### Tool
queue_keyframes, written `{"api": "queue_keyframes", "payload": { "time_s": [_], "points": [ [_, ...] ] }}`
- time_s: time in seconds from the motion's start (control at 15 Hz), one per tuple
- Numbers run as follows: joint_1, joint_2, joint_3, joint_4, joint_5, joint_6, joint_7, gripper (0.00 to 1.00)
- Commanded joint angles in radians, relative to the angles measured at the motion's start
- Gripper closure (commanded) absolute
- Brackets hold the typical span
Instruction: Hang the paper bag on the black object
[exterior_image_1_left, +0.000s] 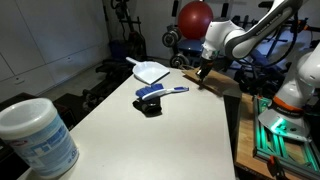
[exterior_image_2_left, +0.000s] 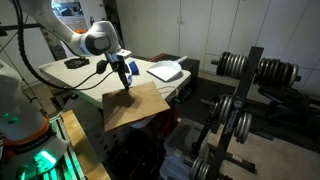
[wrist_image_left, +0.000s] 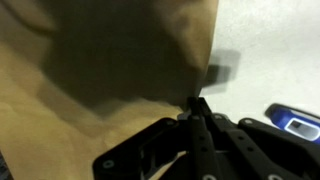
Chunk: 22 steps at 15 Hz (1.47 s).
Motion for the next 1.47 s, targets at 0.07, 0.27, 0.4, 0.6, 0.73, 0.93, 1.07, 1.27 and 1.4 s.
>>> {"api": "queue_keyframes", "payload": {
  "time_s": [0.07,0.27,0.4,0.6,0.73,0.93,1.07,1.27,1.4],
  "points": [
    [-0.049,-0.107,0.045,0.015,-0.092,-0.108,0.184,1.0],
    [-0.047,-0.152,0.051,0.058,-0.08,-0.199,0.217,1.0],
    [-0.039,-0.17,0.057,0.088,-0.073,-0.245,0.223,1.0],
    [-0.021,-0.192,0.067,0.136,-0.053,-0.304,0.212,1.0],
    [-0.019,-0.213,0.075,0.166,-0.058,-0.337,0.212,1.0],
    [-0.006,-0.234,0.062,0.205,-0.039,-0.358,0.157,1.0],
    [0.02,-0.242,0.041,0.218,0.019,-0.349,0.089,1.0],
    [0.054,-0.261,0.019,0.228,0.118,-0.328,-0.006,1.0],
    [0.063,-0.274,0.012,0.235,0.174,-0.337,-0.061,1.0]
  ]
}}
